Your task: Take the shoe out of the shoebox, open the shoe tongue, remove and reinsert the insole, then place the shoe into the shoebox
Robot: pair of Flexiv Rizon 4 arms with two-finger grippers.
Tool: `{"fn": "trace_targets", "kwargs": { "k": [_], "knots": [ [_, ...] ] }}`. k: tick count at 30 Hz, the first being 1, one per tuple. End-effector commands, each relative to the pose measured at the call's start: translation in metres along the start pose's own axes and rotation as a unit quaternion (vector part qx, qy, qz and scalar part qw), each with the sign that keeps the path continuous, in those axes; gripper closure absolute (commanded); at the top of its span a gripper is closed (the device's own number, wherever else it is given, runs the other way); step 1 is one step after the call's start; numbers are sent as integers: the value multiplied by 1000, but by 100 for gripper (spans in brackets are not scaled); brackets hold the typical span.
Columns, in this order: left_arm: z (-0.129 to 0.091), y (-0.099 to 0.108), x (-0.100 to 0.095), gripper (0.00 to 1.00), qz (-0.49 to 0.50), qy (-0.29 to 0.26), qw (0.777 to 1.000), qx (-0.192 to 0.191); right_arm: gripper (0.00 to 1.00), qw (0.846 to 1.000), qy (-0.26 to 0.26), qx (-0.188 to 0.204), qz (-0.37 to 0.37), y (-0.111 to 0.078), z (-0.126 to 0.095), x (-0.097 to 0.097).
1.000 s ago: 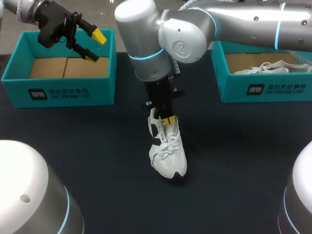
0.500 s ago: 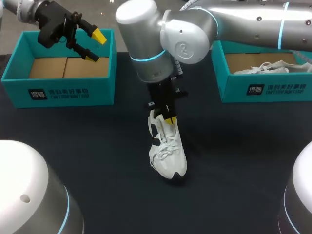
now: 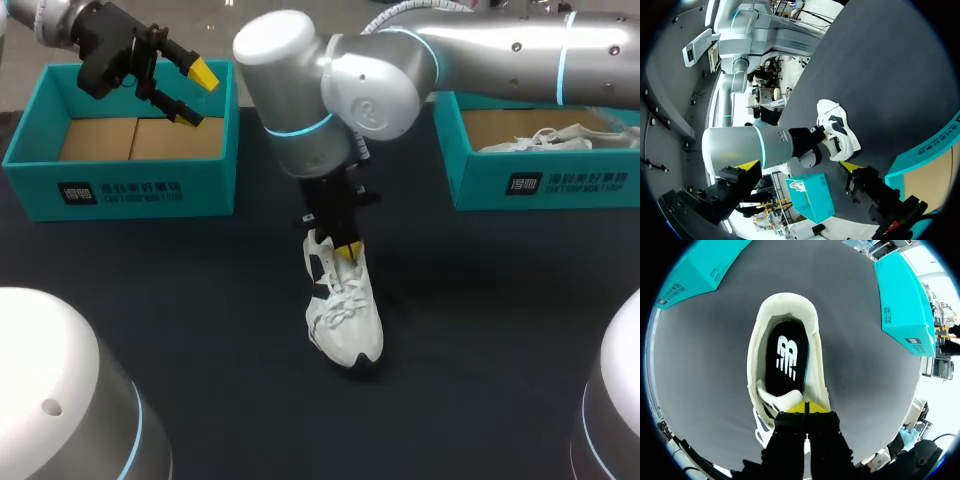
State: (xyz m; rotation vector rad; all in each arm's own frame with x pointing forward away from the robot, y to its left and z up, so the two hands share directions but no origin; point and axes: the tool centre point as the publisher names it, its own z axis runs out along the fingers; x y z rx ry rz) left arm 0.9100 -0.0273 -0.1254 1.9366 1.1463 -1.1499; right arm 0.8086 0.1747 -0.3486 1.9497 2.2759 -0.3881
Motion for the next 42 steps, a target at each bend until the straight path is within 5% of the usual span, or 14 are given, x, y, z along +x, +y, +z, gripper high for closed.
{"fn": "trace_targets", "kwargs": {
  "k": [1, 8, 14, 29, 32, 34, 35, 42],
  "knots": [
    [0, 0, 0, 0, 0, 1, 1000, 0, 100, 1000, -5, -22, 2, -14, -28, -1],
    [0, 0, 0, 0, 0, 1, 1000, 0, 100, 988, 71, -99, -91, -15, -51, 4],
    [0, 0, 0, 0, 0, 1, 1000, 0, 100, 929, 87, -153, -325, -12, -63, 19],
    [0, 0, 0, 0, 0, 1, 1000, 0, 100, 932, 92, -148, -318, -11, -62, 19],
    [0, 0, 0, 0, 0, 1, 1000, 0, 100, 857, 14, -195, -476, 6, -74, 13],
    [0, 0, 0, 0, 0, 1, 1000, 0, 100, 832, -25, -198, -518, 14, -79, 8],
    [0, 0, 0, 0, 0, 1, 1000, 0, 100, 800, -34, -211, -561, 22, -82, 4],
    [0, 0, 0, 0, 0, 1, 1000, 0, 100, 706, -116, -176, -676, 47, -88, 4]
  ]
}}
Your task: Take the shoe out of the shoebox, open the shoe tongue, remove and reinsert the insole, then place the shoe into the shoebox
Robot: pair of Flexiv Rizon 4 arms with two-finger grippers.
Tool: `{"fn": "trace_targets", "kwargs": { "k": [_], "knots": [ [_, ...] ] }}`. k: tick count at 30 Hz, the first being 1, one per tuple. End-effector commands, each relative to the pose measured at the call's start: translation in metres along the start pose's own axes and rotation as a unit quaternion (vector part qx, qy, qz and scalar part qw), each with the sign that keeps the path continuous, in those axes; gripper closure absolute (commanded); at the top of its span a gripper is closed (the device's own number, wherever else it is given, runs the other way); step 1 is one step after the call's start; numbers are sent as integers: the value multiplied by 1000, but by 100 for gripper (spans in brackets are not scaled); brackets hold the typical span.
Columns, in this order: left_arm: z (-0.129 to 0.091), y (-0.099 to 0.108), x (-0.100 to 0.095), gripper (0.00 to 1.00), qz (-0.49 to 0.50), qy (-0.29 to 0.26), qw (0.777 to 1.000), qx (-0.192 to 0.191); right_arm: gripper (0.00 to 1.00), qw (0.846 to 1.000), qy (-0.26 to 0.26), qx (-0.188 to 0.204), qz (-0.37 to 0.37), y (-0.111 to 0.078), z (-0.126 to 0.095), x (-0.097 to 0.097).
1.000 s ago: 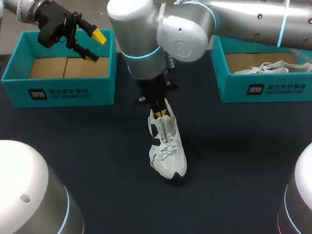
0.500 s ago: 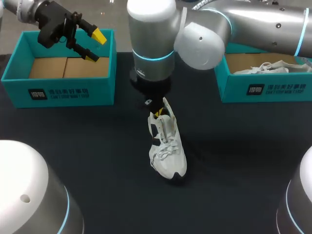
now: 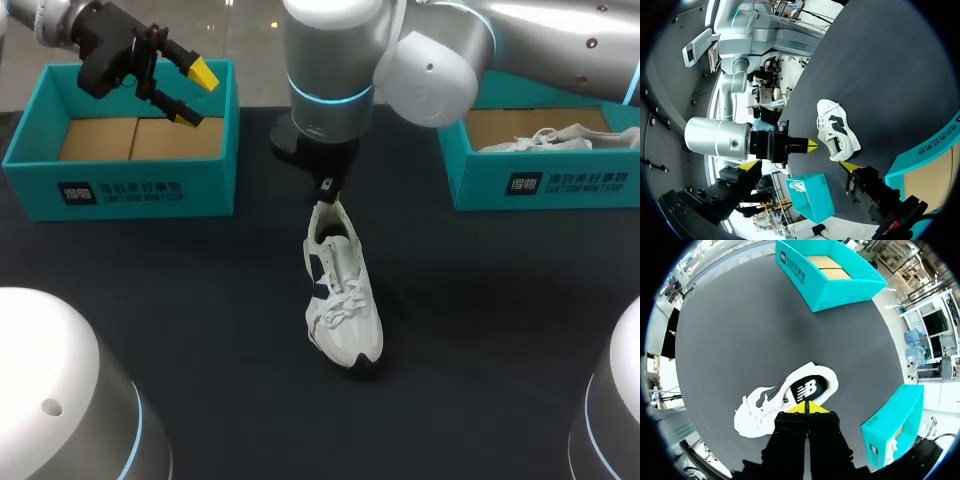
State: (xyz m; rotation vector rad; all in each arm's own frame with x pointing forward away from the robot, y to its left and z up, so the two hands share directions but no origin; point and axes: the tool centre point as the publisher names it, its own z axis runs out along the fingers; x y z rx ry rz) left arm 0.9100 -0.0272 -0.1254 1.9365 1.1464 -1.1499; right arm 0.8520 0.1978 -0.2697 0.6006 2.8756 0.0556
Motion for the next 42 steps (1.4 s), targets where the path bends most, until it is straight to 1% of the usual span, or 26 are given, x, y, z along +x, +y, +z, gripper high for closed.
{"fn": "trace_targets", "kwargs": {
  "k": [1, 5, 7, 10, 11, 12, 13, 14, 15, 16, 19, 22, 23, 24, 26, 28, 31, 34, 35, 36, 38, 42],
  "knots": [
    [0, 0, 0, 0, 0, 1, 1000, 0, 100, 949, -71, 65, -301, 16, 4, -4],
    [0, 0, 0, 0, 0, 1, 1000, 0, 100, 940, -77, 83, -321, 26, 12, -9],
    [0, 0, 0, 0, 0, 1, 1000, 0, 100, 940, -84, 97, -316, 30, 18, -14],
    [0, 0, 0, 0, 0, 1, 1000, 0, 100, 942, -84, 105, -306, 32, 26, -22],
    [0, 0, 0, 0, 0, 1, 1000, 0, 96, 942, -81, 102, -309, 34, 27, -24],
    [0, 0, 0, 0, 0, 1, 1000, 0, 84, 941, -80, 105, -312, 35, 28, -25],
    [0, 0, 0, 0, 0, 1, 1000, 0, 65, 940, -78, 109, -314, 36, 30, -25],
    [0, 0, 0, 0, 0, 1, 1000, 0, 47, 941, -74, 105, -313, 36, 32, -26],
    [0, 0, 0, 0, 0, 1, 1000, 0, 34, 943, -74, 104, -307, 37, 34, -27],
    [0, 0, 0, 0, 0, 1, 1000, 0, 33, 943, -73, 104, -306, 37, 35, -28],
    [0, 0, 0, 0, 0, 1, 1000, 0, 24, 945, -73, 102, -301, 37, 41, -31],
    [0, 0, 0, 0, 0, 1, 1000, 0, 21, 951, -69, 94, -287, 36, 45, -36],
    [0, 0, 0, 0, 0, 1, 1000, 0, 21, 952, -67, 91, -285, 36, 46, -37],
    [0, 0, 0, 0, 0, 1, 1000, 0, 24, 952, -67, 91, -284, 36, 47, -40],
    [0, 0, 0, 0, 0, 1, 1000, 0, 22, 954, -67, 88, -280, 37, 48, -43],
    [0, 0, 0, 0, 0, 1, 1000, 0, 14, 953, -68, 87, -283, 39, 51, -46],
    [0, 0, 0, 0, 0, 1, 1000, 0, 4, 950, -71, 91, -292, 39, 60, -49],
    [0, 0, 0, 0, 0, 1, 1000, 0, 7, 948, -72, 96, -293, 36, 72, -54],
    [0, 0, 0, 0, 0, 1, 1000, 0, 6, 949, -68, 97, -291, 35, 75, -55],
    [0, 0, 0, 0, 0, 1, 1000, 0, 9, 950, -67, 96, -290, 35, 79, -57],
    [0, 0, 0, 0, 0, 1, 1000, 0, 10, 950, -68, 96, -290, 34, 86, -59],
    [0, 0, 0, 0, 0, 1, 1000, 0, 11, 952, -60, 95, -286, 33, 101, -64]
  ]
}}
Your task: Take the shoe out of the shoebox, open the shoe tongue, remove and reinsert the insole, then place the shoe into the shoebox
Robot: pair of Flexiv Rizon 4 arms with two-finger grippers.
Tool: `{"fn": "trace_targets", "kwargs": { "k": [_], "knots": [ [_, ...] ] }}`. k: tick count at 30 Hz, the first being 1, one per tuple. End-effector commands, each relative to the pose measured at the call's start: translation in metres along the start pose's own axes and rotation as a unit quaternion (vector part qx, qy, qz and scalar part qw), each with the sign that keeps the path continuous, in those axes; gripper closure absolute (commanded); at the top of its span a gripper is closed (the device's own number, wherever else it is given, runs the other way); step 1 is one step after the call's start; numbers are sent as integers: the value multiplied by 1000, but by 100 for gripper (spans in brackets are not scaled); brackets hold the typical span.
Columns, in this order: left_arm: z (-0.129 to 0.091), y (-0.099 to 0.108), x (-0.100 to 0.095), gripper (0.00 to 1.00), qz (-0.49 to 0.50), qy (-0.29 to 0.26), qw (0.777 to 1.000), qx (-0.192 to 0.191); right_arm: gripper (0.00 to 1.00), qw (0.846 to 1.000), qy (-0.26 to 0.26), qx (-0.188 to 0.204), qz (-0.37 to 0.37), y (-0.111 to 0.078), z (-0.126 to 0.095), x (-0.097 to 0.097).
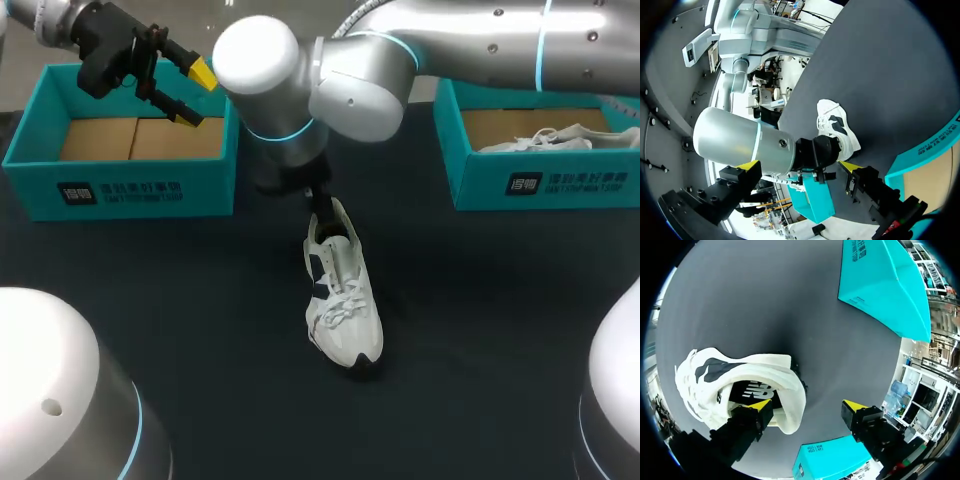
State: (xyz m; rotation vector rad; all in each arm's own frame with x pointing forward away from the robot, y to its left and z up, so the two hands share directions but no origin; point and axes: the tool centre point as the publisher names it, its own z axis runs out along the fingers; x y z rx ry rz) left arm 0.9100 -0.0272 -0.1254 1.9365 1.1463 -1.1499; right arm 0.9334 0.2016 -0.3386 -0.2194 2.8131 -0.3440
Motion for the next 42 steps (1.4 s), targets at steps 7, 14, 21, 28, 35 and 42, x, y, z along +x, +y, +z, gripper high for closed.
{"fn": "trace_targets", "kwargs": {
  "k": [7, 14, 21, 28, 35, 42],
  "knots": [
    [0, 0, 0, 0, 0, 1, 1000, 0, 13, 1000, 18, -4, -6, 4, 37, -1],
    [0, 0, 0, 0, 0, 1, 1000, 0, 57, 1000, 28, -1, 2, 0, 45, 2],
    [0, 0, 0, 0, 0, 1, 1000, 0, 100, 999, 32, 9, 4, -3, 50, 7],
    [0, 0, 0, 0, 0, 1, 1000, 0, 100, 999, 35, 21, 22, -10, 33, 10],
    [0, 0, 0, 0, 0, 1, 1000, 0, 100, 998, 53, 19, 14, -22, -18, 1],
    [0, 0, 0, 0, 0, 1, 1000, 0, 100, 999, 42, 3, 15, -33, -85, -7]
  ]
}}
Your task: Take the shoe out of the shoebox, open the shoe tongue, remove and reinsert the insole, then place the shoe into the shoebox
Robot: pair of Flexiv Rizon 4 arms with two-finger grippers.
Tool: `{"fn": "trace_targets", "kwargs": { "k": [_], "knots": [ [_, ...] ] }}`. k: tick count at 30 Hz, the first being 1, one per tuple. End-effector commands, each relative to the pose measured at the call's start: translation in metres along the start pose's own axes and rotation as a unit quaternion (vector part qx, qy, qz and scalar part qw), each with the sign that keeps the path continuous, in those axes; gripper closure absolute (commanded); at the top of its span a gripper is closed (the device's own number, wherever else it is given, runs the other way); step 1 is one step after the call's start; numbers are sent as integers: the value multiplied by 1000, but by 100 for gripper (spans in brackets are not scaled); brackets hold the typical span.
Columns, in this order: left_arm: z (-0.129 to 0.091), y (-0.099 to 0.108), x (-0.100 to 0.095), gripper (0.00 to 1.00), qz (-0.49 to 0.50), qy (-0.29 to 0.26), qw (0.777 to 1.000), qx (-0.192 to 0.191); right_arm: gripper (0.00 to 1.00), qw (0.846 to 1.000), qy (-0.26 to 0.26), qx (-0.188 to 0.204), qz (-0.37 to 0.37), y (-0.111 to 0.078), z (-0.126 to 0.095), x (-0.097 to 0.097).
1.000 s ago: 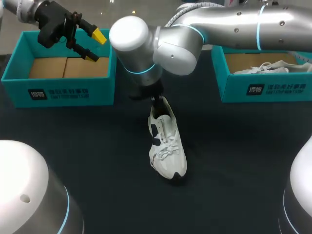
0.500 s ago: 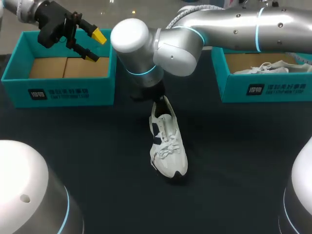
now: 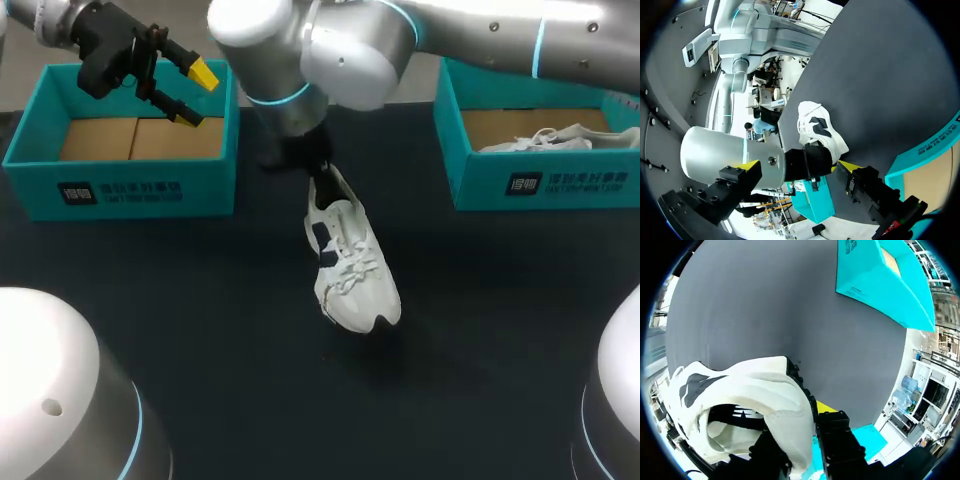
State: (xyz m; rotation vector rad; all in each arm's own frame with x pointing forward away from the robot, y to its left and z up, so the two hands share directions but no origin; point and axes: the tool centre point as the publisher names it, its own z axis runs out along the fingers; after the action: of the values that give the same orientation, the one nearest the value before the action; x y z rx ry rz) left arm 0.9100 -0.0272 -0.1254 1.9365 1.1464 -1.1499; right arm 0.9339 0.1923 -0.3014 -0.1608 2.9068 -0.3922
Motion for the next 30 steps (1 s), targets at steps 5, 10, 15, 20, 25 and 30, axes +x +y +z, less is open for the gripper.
{"fn": "trace_targets", "kwargs": {
  "k": [5, 10, 15, 20, 25, 30],
  "knots": [
    [0, 0, 0, 0, 0, 1, 1000, 0, 100, 999, -12, -30, 12, -24, -93, 4],
    [0, 0, 0, 0, 0, 1, 1000, 0, 100, 999, -17, -46, 10, -25, -123, -3],
    [0, 0, 0, 0, 0, 1, 1000, 0, 100, 999, -24, -48, 5, -26, -139, -11],
    [0, 0, 0, 0, 0, 1, 1000, 0, 100, 998, -29, -48, 23, -30, -146, -19],
    [0, 0, 0, 0, 0, 1, 1000, 0, 100, 998, -33, -47, 26, -30, -146, -20],
    [0, 0, 0, 0, 0, 1, 1000, 0, 100, 998, -33, -47, 26, -30, -146, -20]
  ]
}}
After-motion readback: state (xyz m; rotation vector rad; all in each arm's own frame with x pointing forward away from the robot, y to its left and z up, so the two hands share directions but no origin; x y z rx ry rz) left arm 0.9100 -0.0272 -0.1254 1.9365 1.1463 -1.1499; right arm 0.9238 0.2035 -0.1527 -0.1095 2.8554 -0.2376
